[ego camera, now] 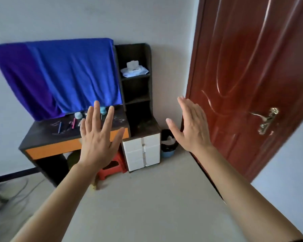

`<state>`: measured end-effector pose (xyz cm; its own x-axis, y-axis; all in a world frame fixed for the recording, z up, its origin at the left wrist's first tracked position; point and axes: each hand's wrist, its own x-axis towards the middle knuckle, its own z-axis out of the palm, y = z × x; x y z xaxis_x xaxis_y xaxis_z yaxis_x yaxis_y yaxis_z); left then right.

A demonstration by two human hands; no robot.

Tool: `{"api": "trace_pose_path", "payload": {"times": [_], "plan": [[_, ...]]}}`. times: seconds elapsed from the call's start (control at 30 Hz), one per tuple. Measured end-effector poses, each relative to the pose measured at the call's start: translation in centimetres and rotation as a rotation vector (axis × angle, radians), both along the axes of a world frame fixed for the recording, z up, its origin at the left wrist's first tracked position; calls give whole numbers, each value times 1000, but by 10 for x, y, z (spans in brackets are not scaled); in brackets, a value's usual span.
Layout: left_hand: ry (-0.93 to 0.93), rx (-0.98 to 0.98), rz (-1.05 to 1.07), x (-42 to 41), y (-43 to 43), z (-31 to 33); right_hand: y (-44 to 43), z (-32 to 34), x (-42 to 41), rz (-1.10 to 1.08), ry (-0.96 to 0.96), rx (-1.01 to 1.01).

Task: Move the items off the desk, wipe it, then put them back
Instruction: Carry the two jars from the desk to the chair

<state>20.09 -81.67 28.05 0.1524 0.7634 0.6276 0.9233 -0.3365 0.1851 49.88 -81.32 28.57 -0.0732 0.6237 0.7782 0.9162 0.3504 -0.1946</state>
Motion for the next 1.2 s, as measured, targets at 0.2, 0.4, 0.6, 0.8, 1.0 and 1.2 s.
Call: {"api": "trace_pose_path", "payload": {"times": [0.2, 0.4, 0.6, 0.8, 1.0, 1.2], "plan": [[-60, -64, 152, -100, 38, -13, 76, -14, -110, 166, -37, -79], [-72, -147, 179, -130, 105, -40, 152, -42, -148, 220, 9, -130], [-44, -200, 194, -146, 220, -58, 274, -77, -160, 232, 62, -179], [-66, -289, 245, -160, 350, -57, 413, -85, -190, 287, 96, -250], [-90, -336, 291, -205, 438, -67, 523, -87, -243, 343, 68, -332], [-84, -418, 312, -265, 519, -95, 612, -108, -303, 373, 7, -406]]}}
